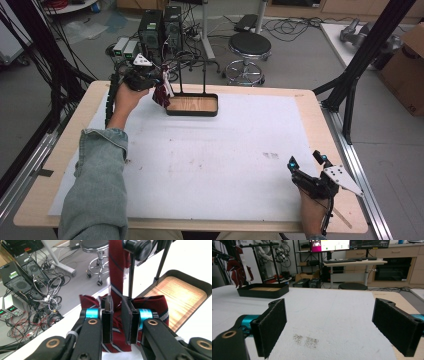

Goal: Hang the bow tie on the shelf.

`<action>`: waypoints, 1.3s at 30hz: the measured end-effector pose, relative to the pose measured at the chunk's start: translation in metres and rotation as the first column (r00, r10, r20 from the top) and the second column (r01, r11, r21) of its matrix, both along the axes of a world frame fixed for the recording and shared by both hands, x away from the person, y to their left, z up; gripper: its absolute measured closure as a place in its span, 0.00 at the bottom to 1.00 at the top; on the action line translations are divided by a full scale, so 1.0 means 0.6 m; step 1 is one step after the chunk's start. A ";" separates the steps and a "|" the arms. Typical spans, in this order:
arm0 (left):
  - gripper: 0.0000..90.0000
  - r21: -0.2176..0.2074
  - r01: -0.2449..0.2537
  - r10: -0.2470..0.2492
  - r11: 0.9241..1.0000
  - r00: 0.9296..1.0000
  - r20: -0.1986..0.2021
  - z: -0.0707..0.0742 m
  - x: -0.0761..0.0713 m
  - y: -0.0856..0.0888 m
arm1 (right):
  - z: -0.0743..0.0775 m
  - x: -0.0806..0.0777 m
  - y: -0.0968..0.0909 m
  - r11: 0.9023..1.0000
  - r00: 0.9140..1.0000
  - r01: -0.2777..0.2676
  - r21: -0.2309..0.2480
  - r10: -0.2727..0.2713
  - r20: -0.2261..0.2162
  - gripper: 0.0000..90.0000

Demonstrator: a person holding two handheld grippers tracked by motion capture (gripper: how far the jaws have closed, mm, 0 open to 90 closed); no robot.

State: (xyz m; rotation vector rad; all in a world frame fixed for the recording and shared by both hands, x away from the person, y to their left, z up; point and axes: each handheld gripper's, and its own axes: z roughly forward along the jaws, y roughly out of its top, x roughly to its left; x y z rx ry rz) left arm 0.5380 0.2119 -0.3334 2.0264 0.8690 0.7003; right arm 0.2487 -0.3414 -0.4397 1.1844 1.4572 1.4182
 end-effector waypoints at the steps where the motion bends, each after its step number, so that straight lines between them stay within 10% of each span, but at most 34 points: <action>1: 0.87 -0.005 0.000 0.000 1.000 1.000 0.004 0.001 -0.003 0.005 | 0.000 0.000 0.000 1.000 1.000 0.000 0.000 0.000 0.001 0.12; 19: 0.76 -0.113 0.007 0.005 0.994 0.994 0.112 0.049 -0.087 0.060 | 0.000 0.000 0.000 1.000 1.000 0.008 0.003 -0.008 0.005 0.12; 39: 0.50 -0.261 0.011 0.042 0.965 0.980 0.196 0.067 -0.178 0.088 | 0.000 0.000 0.000 1.000 1.000 0.013 0.000 -0.013 0.005 0.12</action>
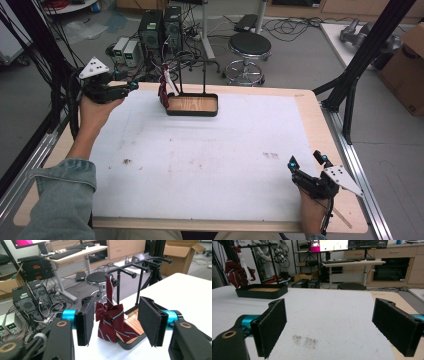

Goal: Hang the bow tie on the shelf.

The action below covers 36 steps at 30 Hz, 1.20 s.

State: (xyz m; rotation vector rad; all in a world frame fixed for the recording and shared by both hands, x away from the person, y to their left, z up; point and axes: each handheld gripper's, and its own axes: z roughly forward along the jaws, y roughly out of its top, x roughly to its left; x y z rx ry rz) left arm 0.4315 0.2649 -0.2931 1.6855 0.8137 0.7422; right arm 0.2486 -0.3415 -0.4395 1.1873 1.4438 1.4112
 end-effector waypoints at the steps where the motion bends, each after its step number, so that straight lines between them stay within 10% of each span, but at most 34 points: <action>1: 0.48 -0.007 0.004 -0.004 1.000 1.000 0.002 0.001 -0.004 0.000 | 0.000 0.000 0.000 1.000 1.000 0.001 0.000 -0.001 -0.001 0.12; 23: 0.33 -0.090 -0.015 0.018 0.996 0.999 0.031 -0.055 -0.115 0.014 | 0.000 0.000 0.000 1.000 1.000 0.005 0.001 -0.005 -0.002 0.12; 36: 0.26 -0.060 -0.045 0.047 0.997 0.999 0.026 -0.100 -0.167 0.007 | 0.000 0.000 0.000 1.000 1.000 0.005 0.002 -0.005 -0.003 0.12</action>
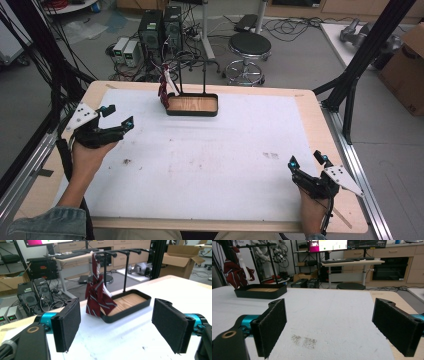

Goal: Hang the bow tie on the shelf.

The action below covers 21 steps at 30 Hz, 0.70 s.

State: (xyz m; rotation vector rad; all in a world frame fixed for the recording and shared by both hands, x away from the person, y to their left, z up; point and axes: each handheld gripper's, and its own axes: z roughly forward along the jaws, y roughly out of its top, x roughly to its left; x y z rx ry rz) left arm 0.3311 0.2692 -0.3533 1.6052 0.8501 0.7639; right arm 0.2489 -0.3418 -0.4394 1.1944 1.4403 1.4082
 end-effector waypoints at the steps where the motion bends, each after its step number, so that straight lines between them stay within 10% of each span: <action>1: 0.26 0.003 -0.001 0.001 1.000 1.000 -0.001 -0.005 -0.005 0.000 | 0.000 0.000 0.000 1.000 1.000 -0.001 0.000 0.001 0.000 0.12; 21: 0.25 0.011 -0.089 0.090 0.996 0.995 -0.041 -0.085 -0.083 0.025 | 0.000 0.000 0.001 1.000 1.000 0.001 0.001 -0.001 0.000 0.12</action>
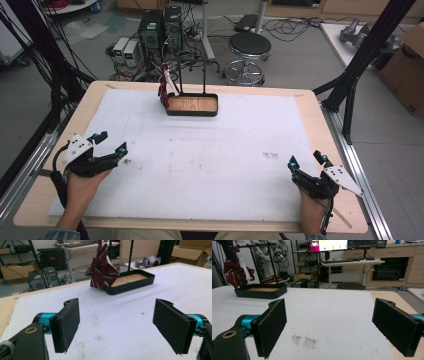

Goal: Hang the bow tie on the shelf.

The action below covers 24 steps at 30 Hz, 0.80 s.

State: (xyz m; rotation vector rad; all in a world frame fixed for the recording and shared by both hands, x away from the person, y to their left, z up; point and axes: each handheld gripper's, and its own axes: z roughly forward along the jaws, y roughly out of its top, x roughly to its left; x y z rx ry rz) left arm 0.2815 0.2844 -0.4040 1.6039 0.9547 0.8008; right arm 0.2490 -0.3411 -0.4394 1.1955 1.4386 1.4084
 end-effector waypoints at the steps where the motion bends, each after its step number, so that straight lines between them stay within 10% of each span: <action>1: 0.25 0.000 0.000 0.000 1.000 1.000 -0.004 -0.003 -0.002 0.001 | 0.000 0.000 0.000 1.000 1.000 0.000 -0.002 0.000 0.000 0.12; 24: 0.24 0.029 -0.043 0.044 0.999 0.998 -0.043 -0.051 -0.033 0.003 | 0.000 0.000 0.001 1.000 1.000 -0.001 0.001 0.001 -0.004 0.12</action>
